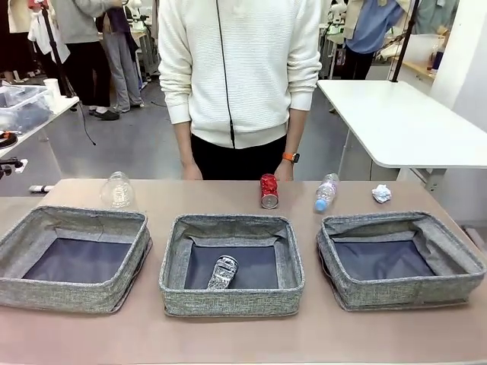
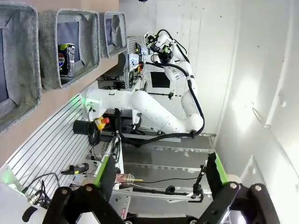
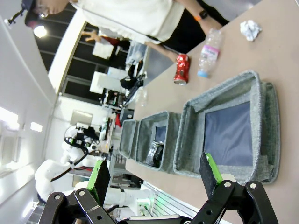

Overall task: Sort the waste into the appropriate baskets.
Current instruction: Place the picked waste into the Fabric basket indicated by the person, then pick up the waste item pointed out by the person.

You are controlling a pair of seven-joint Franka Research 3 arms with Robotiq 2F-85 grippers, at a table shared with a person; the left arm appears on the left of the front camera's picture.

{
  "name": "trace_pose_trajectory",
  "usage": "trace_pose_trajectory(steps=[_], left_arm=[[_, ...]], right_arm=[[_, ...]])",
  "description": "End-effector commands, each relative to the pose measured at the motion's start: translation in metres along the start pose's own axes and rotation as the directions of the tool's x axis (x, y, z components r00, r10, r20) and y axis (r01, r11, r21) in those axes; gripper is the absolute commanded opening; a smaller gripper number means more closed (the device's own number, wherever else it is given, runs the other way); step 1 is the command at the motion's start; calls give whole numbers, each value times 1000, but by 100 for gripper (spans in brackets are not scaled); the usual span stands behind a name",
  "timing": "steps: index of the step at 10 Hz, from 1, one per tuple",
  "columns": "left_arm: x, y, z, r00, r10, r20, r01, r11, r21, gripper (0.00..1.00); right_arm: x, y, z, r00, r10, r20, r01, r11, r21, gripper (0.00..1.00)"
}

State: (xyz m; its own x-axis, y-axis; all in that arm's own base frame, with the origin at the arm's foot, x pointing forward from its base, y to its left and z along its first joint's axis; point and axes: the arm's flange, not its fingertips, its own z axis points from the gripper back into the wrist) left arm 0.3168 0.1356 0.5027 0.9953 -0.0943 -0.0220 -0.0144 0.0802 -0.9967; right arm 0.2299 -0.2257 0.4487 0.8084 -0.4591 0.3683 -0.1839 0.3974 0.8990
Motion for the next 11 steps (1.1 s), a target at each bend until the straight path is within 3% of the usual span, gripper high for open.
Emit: trace_pose_trajectory(steps=[1, 11], left_arm=[[8, -9, -4, 1000, -25, -1, 25, 1000, 6, 100], [8, -9, -4, 1000, -25, -1, 25, 1000, 6, 100]], right_arm=[[3, 1, 0, 1000, 25, 14, -25, 1000, 17, 100], [3, 1, 0, 1000, 25, 14, -25, 1000, 17, 100]])
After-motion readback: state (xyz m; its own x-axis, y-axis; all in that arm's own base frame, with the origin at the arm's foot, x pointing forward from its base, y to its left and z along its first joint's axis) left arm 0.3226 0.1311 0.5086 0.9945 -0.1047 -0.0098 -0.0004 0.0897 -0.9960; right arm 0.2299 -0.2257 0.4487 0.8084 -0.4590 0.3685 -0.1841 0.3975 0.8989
